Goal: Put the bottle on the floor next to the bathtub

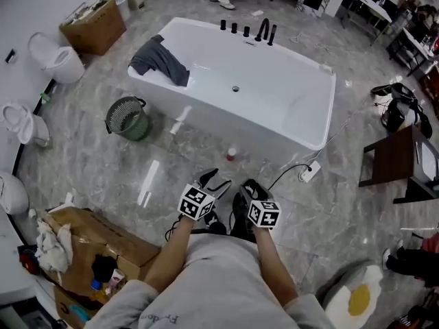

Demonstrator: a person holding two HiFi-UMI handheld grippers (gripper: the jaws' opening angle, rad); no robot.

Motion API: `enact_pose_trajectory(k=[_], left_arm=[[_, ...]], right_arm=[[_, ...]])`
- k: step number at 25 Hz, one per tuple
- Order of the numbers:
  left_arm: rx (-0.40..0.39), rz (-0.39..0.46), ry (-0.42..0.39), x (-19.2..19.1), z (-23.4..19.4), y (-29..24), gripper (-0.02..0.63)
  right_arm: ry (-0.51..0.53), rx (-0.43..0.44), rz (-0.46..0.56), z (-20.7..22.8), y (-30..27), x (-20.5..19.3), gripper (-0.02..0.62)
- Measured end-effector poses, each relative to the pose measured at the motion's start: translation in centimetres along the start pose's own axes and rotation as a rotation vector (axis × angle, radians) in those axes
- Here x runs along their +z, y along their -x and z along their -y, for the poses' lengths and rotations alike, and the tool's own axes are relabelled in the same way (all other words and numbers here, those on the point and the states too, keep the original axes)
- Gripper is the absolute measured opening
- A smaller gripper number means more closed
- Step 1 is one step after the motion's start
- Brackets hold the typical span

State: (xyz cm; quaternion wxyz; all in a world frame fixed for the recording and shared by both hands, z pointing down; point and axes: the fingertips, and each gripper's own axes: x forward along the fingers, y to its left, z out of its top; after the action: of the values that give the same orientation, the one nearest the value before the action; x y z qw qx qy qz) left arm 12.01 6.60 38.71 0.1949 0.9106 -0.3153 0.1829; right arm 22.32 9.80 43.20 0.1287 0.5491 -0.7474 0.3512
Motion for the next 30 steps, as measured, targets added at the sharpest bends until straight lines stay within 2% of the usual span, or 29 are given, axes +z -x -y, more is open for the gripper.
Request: enact_pose_trajectory(k=[12,19,22,26,30], left_arm=[[0.056,-0.026,0.002,-2.1,-2.7,-0.2,0.31],[0.096,-0.006,0.038,-2.4,-4.6,1.0,0.301],[0.108,0.006,0.039,-2.5,-5.3,1.5,0.243],[0.118,0.038,0.042,-1.9,-5.2,1.7,0.135],[0.112,0.046,0.04,-1.7,-5.0,1.4,0.084]], right_arm=[[0.109,0.022,-0.017,-0.6,-2.2,0.6,0.27],[0.148,0.02,-0.026,-1.3,-3.4,0.8,0.263],[0.146,0.015,-0.022,-1.7,-3.7,0.5,0.187],[0.131,-0.005,-0.013,-1.2,-3.0,0.6,0.091],[0.11,-0.037,-0.001,-0.2,-2.5,0.5,0.014]])
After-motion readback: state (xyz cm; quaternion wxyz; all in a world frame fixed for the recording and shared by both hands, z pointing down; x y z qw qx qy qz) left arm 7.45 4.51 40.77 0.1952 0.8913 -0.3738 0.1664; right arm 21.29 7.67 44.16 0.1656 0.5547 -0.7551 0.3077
